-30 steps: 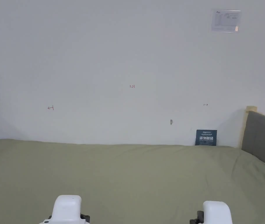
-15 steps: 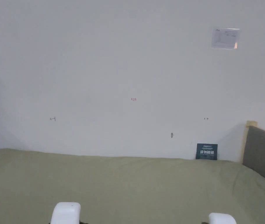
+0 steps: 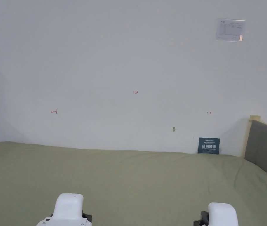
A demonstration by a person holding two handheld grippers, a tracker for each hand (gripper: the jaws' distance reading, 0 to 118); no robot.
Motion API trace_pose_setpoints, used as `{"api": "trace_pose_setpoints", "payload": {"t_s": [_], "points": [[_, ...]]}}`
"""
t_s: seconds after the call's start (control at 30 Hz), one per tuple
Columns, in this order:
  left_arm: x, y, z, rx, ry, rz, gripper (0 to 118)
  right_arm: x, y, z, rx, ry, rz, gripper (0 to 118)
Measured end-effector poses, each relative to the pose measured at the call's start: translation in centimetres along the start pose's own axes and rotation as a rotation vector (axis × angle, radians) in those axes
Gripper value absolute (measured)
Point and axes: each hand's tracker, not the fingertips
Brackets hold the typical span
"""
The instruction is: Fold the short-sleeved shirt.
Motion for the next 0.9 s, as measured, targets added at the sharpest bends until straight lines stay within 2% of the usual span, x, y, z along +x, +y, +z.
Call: {"api": "trace_pose_setpoints", "payload": {"t_s": [0.9], "points": [[-0.16,0.34,0.43,0.004,-0.016,0.011,0,0.53,0.03,0.1,-0.012,-0.003,-0.012,2]]}}
